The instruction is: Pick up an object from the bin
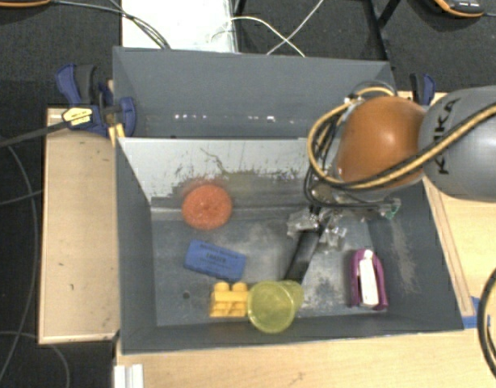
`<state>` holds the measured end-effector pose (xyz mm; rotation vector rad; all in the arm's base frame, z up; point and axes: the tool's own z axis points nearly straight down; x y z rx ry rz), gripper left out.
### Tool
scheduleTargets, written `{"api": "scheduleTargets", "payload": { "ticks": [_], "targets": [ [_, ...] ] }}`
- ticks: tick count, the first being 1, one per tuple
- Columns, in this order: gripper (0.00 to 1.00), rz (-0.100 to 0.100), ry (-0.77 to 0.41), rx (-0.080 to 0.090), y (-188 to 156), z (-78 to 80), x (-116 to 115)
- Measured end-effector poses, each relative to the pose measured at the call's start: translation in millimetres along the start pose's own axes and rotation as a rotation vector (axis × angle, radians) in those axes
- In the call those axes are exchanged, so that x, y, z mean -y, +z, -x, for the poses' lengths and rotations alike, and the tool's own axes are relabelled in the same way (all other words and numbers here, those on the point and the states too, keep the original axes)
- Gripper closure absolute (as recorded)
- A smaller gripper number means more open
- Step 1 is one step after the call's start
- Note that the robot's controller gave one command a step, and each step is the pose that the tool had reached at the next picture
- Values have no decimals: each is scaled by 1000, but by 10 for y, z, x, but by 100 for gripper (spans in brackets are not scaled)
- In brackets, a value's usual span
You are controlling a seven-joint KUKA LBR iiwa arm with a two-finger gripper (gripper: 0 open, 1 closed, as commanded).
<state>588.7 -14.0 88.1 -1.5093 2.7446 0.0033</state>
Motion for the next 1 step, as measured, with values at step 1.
{"api": "scheduleTargets", "payload": {
  "ticks": [1],
  "targets": [
    [100, -3, 1, 2, -151, 8, 9]
  ]
}}
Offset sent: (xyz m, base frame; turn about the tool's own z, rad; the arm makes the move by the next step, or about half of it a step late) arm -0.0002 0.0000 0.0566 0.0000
